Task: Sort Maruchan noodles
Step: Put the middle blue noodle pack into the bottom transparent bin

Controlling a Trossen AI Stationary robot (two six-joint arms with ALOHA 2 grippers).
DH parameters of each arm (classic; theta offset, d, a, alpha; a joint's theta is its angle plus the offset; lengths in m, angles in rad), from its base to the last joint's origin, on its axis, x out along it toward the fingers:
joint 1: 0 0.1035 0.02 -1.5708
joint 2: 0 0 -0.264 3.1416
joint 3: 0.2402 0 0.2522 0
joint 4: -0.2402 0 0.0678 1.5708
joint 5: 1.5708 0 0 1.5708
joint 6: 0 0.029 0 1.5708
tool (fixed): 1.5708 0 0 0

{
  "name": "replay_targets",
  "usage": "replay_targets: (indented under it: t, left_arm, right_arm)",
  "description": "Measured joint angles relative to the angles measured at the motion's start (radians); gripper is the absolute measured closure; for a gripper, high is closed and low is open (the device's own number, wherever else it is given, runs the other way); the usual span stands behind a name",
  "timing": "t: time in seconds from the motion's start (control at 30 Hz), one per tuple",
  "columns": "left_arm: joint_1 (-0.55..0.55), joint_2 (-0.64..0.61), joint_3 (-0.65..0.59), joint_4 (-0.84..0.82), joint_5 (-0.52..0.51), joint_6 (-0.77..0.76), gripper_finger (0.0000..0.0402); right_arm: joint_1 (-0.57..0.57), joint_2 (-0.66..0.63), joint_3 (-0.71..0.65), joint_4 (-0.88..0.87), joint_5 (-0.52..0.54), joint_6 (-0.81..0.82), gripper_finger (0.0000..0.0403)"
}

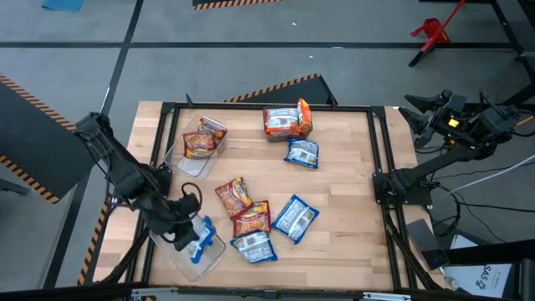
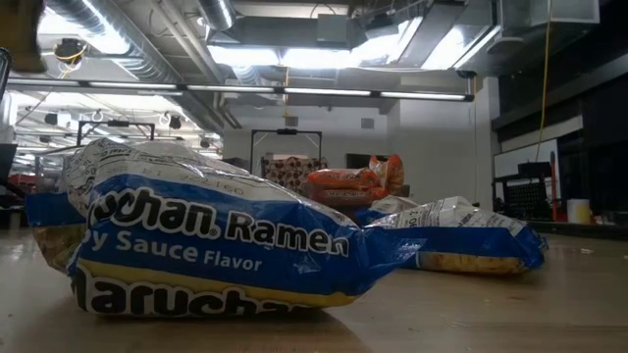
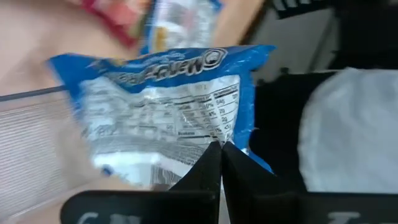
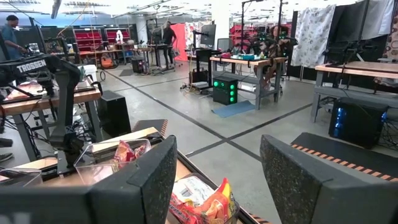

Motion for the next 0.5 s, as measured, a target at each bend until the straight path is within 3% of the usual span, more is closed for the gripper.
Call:
replay_targets:
  t: [0.23, 0.5]
  left_arm:
    - [-0.031, -0.009, -0.007, 0.09, 0.025, 0.117, 0.0401]
    - [-0.036, -0.007, -0.176, 0.367, 0.013, 0.135, 0.0401]
  right_arm:
    - [0.0, 0.0, 0.0, 0.0, 0.0, 0.004, 0.0187]
    - [0.0, 0.0, 0.0, 0.001, 0.0, 0.032, 0.0187]
